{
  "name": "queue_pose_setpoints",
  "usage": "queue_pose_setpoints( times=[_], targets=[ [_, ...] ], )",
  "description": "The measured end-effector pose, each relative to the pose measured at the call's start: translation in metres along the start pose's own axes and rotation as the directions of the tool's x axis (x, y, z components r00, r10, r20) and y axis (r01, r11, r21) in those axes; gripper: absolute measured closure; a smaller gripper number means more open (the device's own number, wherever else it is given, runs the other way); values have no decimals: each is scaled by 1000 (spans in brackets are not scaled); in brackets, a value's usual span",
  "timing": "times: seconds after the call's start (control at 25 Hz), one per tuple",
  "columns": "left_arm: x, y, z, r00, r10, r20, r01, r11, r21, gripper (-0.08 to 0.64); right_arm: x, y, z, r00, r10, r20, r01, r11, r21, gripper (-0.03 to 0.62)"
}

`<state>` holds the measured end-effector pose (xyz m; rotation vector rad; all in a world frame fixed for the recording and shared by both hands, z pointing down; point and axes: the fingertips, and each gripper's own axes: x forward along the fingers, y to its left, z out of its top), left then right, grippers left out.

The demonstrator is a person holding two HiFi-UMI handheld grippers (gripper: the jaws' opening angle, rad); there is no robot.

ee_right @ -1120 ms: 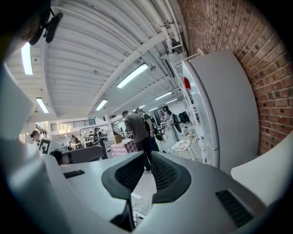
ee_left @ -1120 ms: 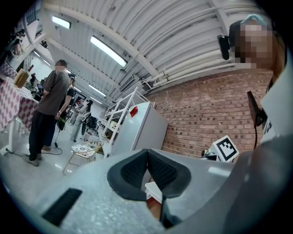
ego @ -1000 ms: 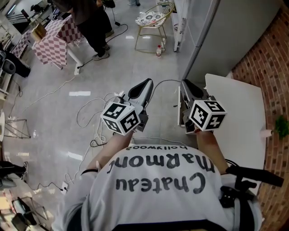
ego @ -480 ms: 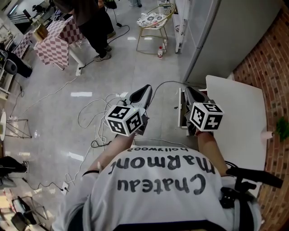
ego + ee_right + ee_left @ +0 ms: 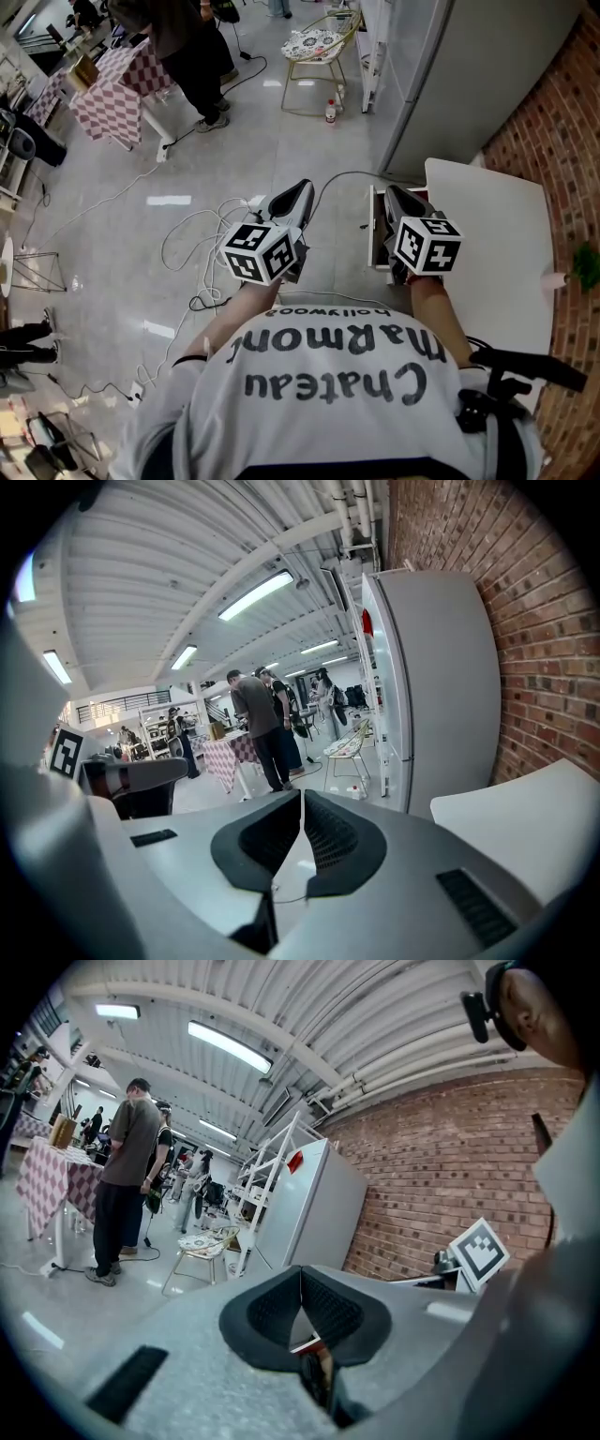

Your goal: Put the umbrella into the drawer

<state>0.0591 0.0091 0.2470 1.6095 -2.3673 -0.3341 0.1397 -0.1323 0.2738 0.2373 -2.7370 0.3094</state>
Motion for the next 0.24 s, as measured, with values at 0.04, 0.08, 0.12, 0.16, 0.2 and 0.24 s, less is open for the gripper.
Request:
queue_pose_setpoints(
  times=[0.04,0.08,0.12,0.16,0.2,0.24],
  targets=[
    [1,-1,0,1000,-2,0,2,1000,-2,543,0,-1,-1,1000,0,-3,0,1000,1,568],
    [2,-1,-1,1000,-4,0,4,1000,-4,543,0,-2,-2,1000,-1,-6,1,1000,2,568],
    [3,-2,-1,1000,-6,1,6,1000,-6,543,0,-3,-2,1000,-1,-8,1,1000,3,568],
    [3,-3,-1,1000,-7,2,7,1000,-7,543,0,-5,-3,1000,-2,-10,2,1000,3,568],
    [4,-4,-2,1000,-9,3,9,1000,-8,543,0,-6,-4,1000,-2,-13,2,1000,4,568],
    [5,-5,-2,1000,-11,4,11,1000,-9,543,0,-7,-5,1000,-3,-15,3,1000,4,568]
  ],
)
